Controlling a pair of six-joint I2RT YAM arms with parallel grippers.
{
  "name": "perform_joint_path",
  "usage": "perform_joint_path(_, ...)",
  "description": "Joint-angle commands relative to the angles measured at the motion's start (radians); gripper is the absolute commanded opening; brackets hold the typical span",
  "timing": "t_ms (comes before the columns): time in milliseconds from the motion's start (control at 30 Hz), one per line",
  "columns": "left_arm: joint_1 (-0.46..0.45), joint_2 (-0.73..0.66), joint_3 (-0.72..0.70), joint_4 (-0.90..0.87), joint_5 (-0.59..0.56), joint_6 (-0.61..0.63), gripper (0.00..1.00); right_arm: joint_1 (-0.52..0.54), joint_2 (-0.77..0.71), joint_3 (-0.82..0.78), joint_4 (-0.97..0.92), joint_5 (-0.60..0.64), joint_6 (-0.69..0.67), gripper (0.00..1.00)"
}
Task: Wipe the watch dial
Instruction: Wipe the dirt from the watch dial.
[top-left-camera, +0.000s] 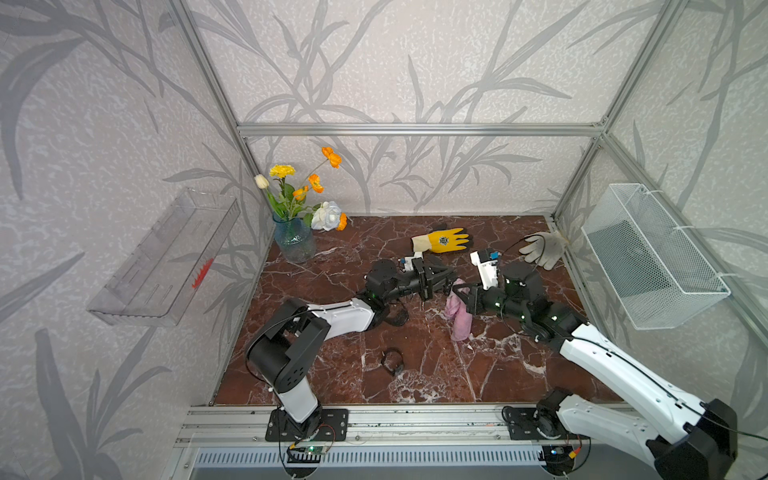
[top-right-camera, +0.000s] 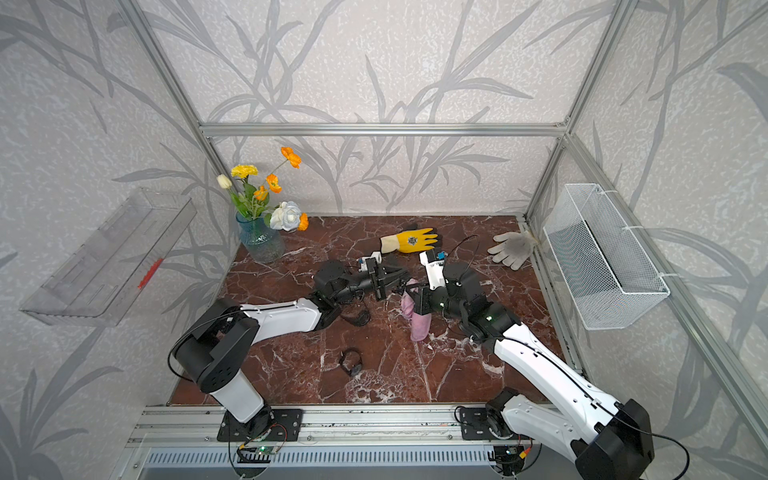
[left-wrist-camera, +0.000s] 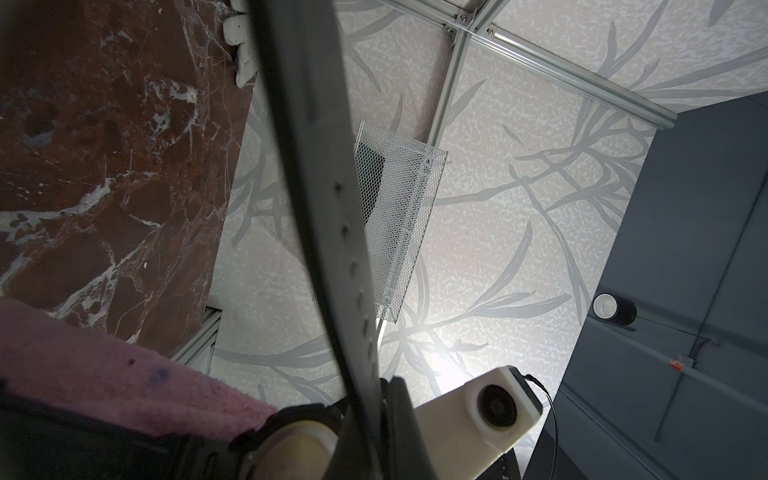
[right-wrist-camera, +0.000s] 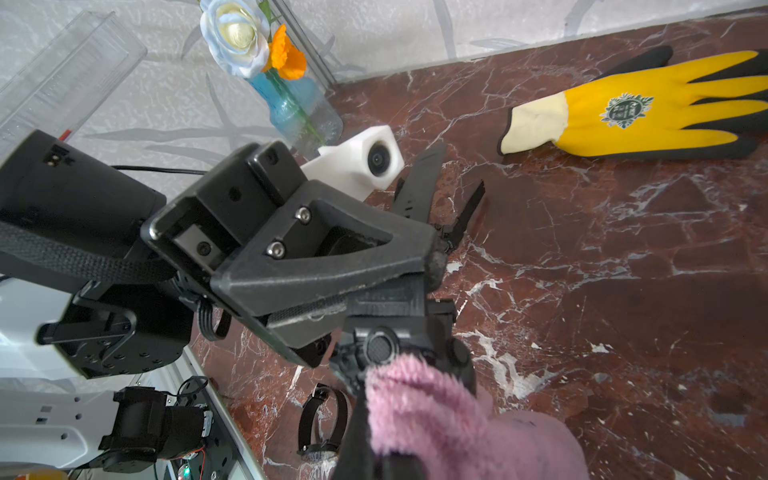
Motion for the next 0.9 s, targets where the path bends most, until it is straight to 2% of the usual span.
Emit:
perform_joint_path(0,-0.029,-0.024,0.023,0.059,0.084,0.000,0.00,0.045,0.040,0.006,0.044,-0.060,-0.068,0.00)
perform_joint_path(167,-0.029,-0.024,0.015,0.069,0.080,-0.005,0.00,0.049,0.076,-0.014,0.001,-0.053,-0.098,0.00)
perform_joint_path(367,-0.029,-0.036,0.011,0.058,0.079,-0.002,0.00,0.033,0.097,-0.001,-0.114,0.135,-0.090,0.00)
perform_joint_path(567,-0.028,-0.044,-0.001,0.038,0.083,0.012,0.00,-0.026,0.109,0.040,-0.192,0.207,-0.096,0.00)
perform_joint_path(733,-0.023,-0.074,-0.021,-0.031,0.100,0.067,0.00,-0.151,0.057,0.044,-0.233,0.186,-0.098,0.00)
perform_joint_path(867,-0.013,-0.042,-0.052,0.149,0.091,-0.036,0.00,-0.325,-0.043,0.018,-0.259,0.112,-0.105,0.00)
